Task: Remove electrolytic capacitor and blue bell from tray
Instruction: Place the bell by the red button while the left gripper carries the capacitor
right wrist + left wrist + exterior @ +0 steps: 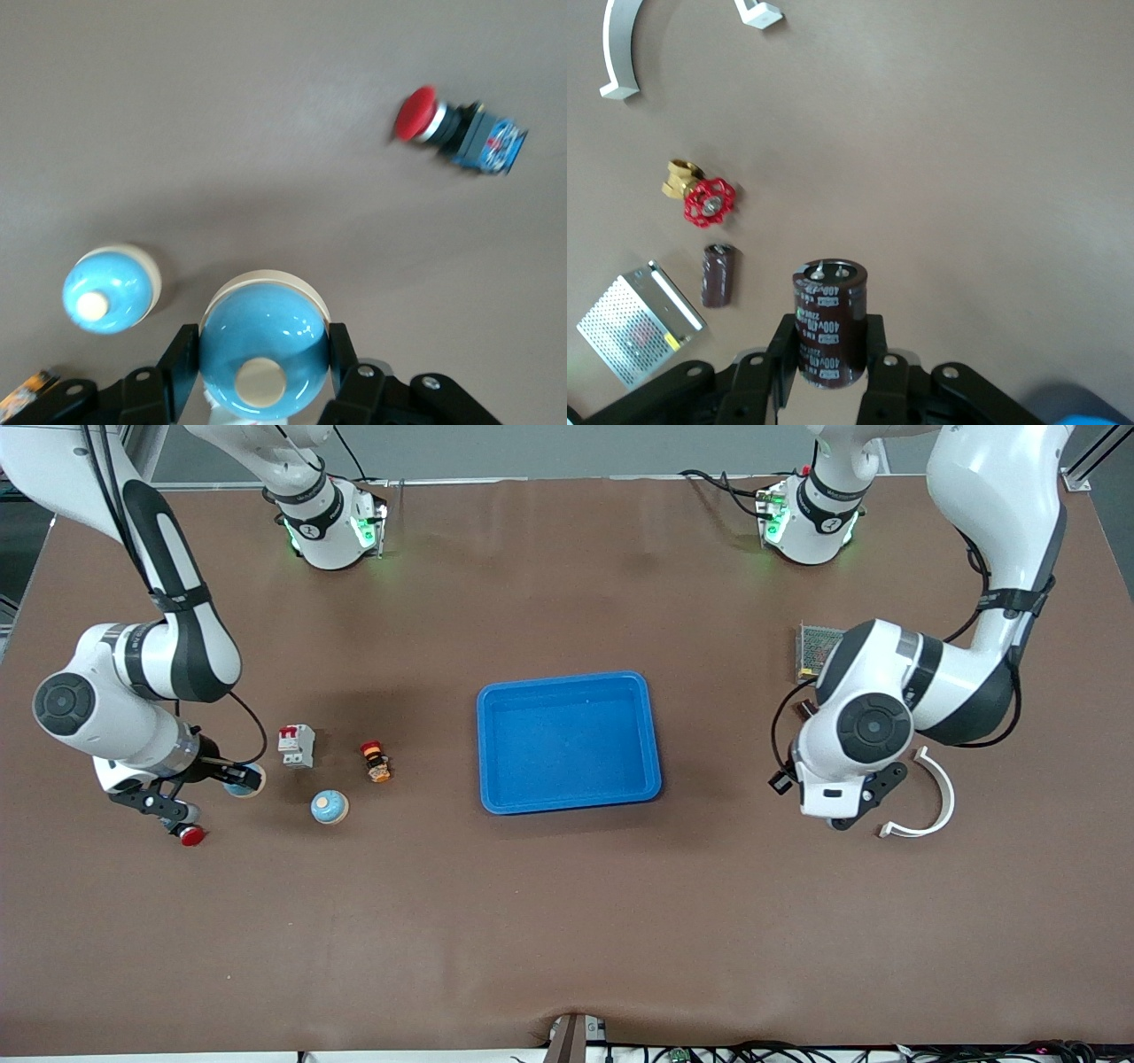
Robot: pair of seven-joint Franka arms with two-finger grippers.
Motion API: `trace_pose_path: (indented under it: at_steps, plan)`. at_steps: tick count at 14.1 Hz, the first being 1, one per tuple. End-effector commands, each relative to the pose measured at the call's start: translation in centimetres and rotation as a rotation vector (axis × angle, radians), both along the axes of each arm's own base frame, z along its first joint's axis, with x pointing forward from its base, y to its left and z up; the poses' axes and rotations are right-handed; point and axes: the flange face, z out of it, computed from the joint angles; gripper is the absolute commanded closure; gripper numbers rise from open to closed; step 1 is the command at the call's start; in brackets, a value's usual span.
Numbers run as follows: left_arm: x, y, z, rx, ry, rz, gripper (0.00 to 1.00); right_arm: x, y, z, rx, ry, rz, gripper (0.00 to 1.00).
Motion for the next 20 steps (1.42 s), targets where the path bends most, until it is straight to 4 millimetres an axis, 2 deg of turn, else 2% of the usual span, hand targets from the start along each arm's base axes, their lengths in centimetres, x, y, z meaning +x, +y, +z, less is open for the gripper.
trace_pose_path:
  at_steps: [1, 2, 4, 5, 10, 13, 15, 17, 18, 19, 20]
  plan:
    - [-0.5, 1.9, -2.4, -0.014, 0.009, -0.011, 1.00, 0.2, -1.2, -2.1, -0.007, -0.034, 0.024, 1.00]
    - [-0.5, 2.7, -3.8, -0.017, 0.028, -0.003, 1.00, 0.3, -2.0, -2.8, -0.018, -0.045, 0.033, 1.00]
    - [-0.9, 3.4, -5.3, 0.004, 0.033, -0.017, 1.00, 0.4, -3.1, -3.9, -0.039, -0.057, 0.043, 1.00]
    - [-0.9, 4.6, -6.1, 0.013, 0.025, -0.015, 1.00, 0.3, -3.6, -4.6, -0.043, -0.058, 0.043, 1.00]
    - [0.0, 9.2, -9.6, 0.011, 0.005, -0.091, 1.00, 0.3, -4.4, -7.5, -0.038, -0.049, 0.037, 1.00]
    - [-0.2, 11.0, -11.7, 0.040, 0.025, -0.126, 1.00, 0.1, -4.4, -9.1, -0.032, -0.045, 0.036, 1.00]
    - [-0.5, 11.4, -12.3, 0.043, 0.038, -0.127, 1.00, 0.1, -4.4, -10.0, -0.028, -0.051, 0.032, 1.00]
    - [-1.0, 12.5, -13.0, 0.066, 0.049, -0.151, 1.00, 0.2, -4.4, -10.1, -0.028, -0.052, 0.030, 1.00]
    - [-1.2, 12.7, -13.2, 0.068, 0.056, -0.162, 1.00, 0.1, -4.5, -10.1, -0.028, -0.051, 0.027, 0.53]
    - [-1.2, 13.0, -13.2, 0.066, 0.057, -0.160, 1.00, 0.1, -4.4, -10.0, -0.028, -0.046, 0.028, 0.01]
    - [-1.2, 13.0, -13.3, 0.067, 0.060, -0.161, 1.00, 0.1, -4.4, -9.9, -0.028, -0.045, 0.028, 0.00]
